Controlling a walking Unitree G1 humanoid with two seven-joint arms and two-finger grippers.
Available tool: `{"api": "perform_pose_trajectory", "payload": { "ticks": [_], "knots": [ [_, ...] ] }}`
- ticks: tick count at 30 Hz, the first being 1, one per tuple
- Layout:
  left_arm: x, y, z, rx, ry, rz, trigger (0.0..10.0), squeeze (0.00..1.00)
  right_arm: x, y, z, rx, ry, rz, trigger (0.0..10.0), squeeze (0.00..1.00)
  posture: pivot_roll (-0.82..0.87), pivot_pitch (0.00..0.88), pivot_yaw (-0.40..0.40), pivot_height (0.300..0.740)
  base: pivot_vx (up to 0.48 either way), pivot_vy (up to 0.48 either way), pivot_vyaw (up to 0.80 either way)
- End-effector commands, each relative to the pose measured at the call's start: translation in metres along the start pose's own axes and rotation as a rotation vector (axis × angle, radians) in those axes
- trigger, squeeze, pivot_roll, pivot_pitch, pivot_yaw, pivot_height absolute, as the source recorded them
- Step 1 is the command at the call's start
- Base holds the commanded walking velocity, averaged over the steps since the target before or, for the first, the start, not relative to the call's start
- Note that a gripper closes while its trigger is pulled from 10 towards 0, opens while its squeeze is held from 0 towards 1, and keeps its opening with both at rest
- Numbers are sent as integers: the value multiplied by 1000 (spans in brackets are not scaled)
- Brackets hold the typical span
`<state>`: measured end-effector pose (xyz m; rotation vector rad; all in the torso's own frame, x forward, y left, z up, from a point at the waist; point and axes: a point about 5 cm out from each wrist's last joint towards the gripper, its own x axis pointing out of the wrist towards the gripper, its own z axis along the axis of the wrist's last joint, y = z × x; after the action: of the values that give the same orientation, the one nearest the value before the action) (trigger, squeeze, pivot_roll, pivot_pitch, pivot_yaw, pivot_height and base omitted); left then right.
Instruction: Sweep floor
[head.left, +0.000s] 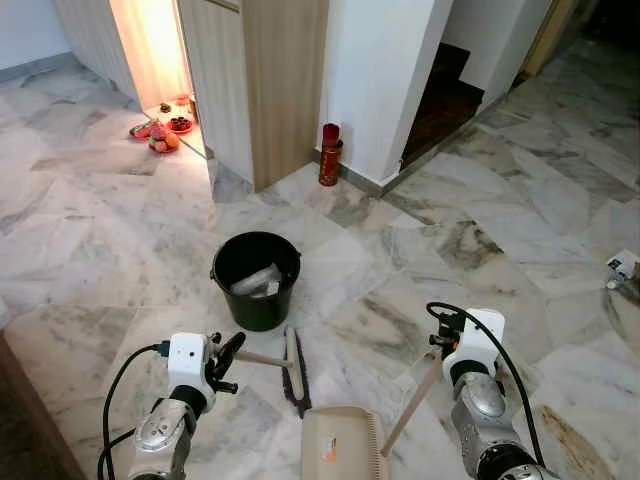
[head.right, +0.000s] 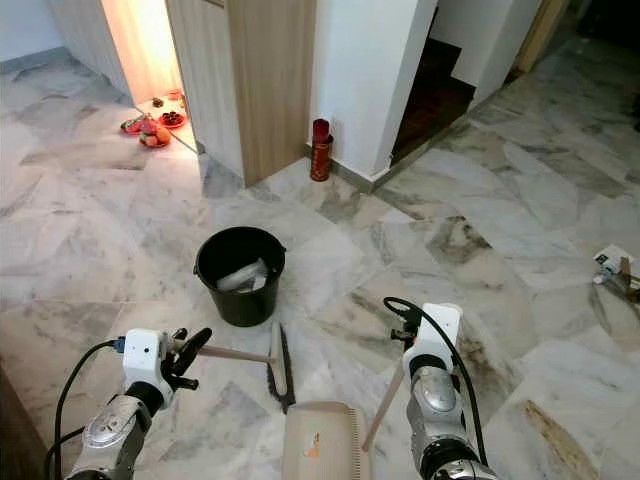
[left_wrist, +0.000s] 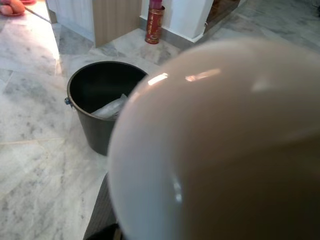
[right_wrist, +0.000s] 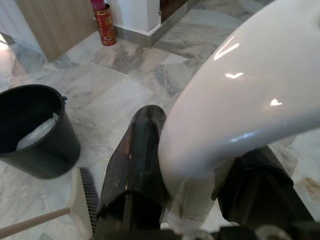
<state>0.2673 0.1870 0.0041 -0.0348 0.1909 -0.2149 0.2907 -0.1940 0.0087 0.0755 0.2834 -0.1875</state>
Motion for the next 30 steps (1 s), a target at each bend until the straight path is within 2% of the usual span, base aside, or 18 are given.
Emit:
{"api": "perform_pose_trajectory", "payload": {
  "ticks": [1, 7, 16, 30],
  "knots": [
    [-3, -8, -11, -10, 68, -35, 10000, 0, 0, 1, 0, 4, 0, -3, 10000, 0, 74, 45, -90, 740, 0, 0, 0],
    [-2, -10, -12, 20, 79, -57, 10000, 0, -1, -2, -2, 5, 10, -21, 10000, 0, 74, 54, -85, 740, 0, 0, 0],
    [-1, -9, -8, 54, 66, -84, 10000, 0, -2, -2, -4, 1, 16, -23, 10000, 0, 73, 61, -83, 740, 0, 0, -779],
    [3, -16, 9, 135, -20, -135, 10000, 0, -1, -3, -3, -7, 17, -34, 10000, 0, 72, 66, -81, 740, 0, 0, -786]
  ]
}}
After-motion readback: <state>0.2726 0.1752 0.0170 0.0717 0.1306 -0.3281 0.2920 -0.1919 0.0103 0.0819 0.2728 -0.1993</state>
